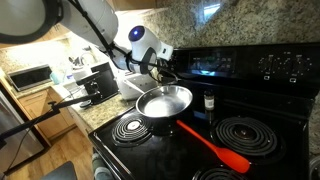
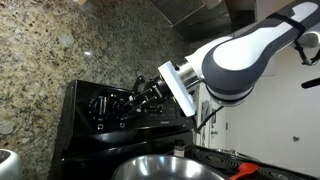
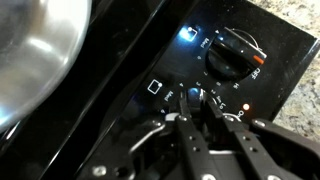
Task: Turn the second knob from the left
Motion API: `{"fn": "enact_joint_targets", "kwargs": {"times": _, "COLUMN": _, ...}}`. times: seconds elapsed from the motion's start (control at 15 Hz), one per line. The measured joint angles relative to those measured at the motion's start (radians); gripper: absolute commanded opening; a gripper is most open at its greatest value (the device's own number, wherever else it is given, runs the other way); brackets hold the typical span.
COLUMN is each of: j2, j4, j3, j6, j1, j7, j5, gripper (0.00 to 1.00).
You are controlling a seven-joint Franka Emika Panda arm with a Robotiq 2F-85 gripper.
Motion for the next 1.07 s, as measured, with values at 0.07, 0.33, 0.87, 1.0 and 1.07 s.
{"fn": "enact_joint_targets", "kwargs": {"times": 0.07, "j2": 0.003, "j4": -0.002, "j3": 0.005, "j6": 0.008, "j1": -0.004, "j7": 0.0, "j5": -0.001, "gripper": 0.06}}
{"fn": "enact_joint_targets", "kwargs": {"times": 0.33, "j2": 0.007, "j4": -0.004, "j3": 0.01, "j6": 0.018, "j1": -0.008, "j7": 0.0, "j5": -0.001, "gripper": 0.06}}
{"fn": "enact_joint_targets", "kwargs": {"times": 0.87, "j2": 0.01, "j4": -0.006, "j3": 0.012, "j6": 0.032, "j1": -0.009, "j7": 0.006, "j5": 0.001, "gripper": 0.06}}
{"fn": "enact_joint_targets", "kwargs": {"times": 1.0, "j2": 0.012, "j4": -0.01, "j3": 0.012, "j6": 0.048, "j1": -0.009, "j7": 0.019, "j5": 0.004, "gripper": 0.06}}
{"fn": "enact_joint_targets", "kwargs": {"times": 1.07, "j2": 0.014, "j4": -0.011, "j3": 0.012, "j6": 0.057, "j1": -0.009, "j7": 0.027, "j5": 0.004, "gripper": 0.06}}
